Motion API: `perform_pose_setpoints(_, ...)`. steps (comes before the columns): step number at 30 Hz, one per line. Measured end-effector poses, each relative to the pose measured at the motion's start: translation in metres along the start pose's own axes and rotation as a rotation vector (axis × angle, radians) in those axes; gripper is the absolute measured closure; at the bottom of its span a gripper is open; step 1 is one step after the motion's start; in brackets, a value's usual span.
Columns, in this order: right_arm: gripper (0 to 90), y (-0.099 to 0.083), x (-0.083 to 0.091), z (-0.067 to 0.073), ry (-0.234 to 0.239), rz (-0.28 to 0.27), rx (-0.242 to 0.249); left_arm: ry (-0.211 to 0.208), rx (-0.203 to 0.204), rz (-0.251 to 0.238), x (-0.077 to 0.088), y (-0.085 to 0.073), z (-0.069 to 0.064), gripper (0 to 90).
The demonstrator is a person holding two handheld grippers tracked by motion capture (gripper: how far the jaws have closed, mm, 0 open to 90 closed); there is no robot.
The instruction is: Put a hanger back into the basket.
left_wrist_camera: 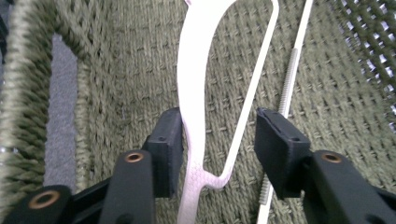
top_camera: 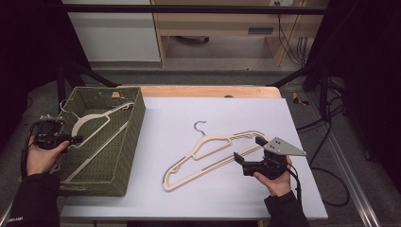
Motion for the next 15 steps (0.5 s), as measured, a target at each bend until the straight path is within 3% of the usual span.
perform_pose_setpoints(7, 4.2, 0.0004, 0.0006, 0.0005, -0.001, -0.003, 0.003, 0.022, 0.014, 0.038, -0.0042, -0.0033, 0.0031, 44.6)
perform_pose_setpoints(15, 4.2, 0.0011, 0.0015, -0.0012, -0.002, -0.011, 0.003, 0.018, 0.023, 0.006, 0.0056, -0.0004, -0.0012, 42.1)
Point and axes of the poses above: each handheld gripper's, and its own axes: x roughly backward along the jaws, y roughly out of its top, z roughly to its left, the point moved 8 cm from there along -x, roughly forward along the jaws, and after that the axes turned 4 degrees about z, right-handed, at the moved point
